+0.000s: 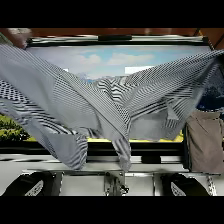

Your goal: Fold the shirts.

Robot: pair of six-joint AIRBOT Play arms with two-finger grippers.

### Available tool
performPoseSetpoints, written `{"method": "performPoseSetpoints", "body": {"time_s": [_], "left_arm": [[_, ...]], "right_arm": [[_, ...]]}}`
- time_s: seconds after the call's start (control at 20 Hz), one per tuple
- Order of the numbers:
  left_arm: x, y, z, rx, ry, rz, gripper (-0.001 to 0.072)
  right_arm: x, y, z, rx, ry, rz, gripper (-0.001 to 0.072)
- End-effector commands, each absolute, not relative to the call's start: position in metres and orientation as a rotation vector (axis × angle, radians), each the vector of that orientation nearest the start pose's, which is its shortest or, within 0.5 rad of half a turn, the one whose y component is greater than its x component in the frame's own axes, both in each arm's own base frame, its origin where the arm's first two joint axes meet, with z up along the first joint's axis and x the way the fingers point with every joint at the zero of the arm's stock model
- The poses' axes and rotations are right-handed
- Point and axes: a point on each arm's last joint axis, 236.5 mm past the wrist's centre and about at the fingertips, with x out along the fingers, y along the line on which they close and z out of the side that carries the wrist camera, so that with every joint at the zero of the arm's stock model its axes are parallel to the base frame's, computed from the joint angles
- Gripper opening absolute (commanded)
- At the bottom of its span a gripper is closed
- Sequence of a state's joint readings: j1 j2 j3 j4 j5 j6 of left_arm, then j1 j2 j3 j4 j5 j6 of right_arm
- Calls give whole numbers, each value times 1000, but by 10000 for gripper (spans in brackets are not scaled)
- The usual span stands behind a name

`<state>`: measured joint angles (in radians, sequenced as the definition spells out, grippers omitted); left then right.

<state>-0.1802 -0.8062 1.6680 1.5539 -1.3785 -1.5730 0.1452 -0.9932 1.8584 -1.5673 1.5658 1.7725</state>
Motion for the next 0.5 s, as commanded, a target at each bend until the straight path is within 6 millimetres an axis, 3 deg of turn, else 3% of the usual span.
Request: {"method": "performPoseSetpoints", "body": {"time_s": [0.0, 0.1, 0.2, 0.3, 0.4, 0.45], "left_arm": [[349, -49, 224, 76, 837, -104, 49], [404, -59, 184, 90, 871, -107, 50], [453, -61, 147, 97, 911, -98, 50], [485, -54, 105, 90, 999, -72, 50], [499, -49, 68, 54, 1102, -37, 71], [498, -51, 54, 40, 1153, -41, 254]], "right_arm": [[398, 54, 213, 75, 984, 36, 82], [463, 67, 158, 97, 993, 39, 82], [511, 71, 106, 170, 990, -7, 82], [539, 72, 65, 258, 997, -41, 83], [552, 77, 37, 345, 1018, -38, 109], [554, 82, 30, 382, 1030, -25, 254]]}}
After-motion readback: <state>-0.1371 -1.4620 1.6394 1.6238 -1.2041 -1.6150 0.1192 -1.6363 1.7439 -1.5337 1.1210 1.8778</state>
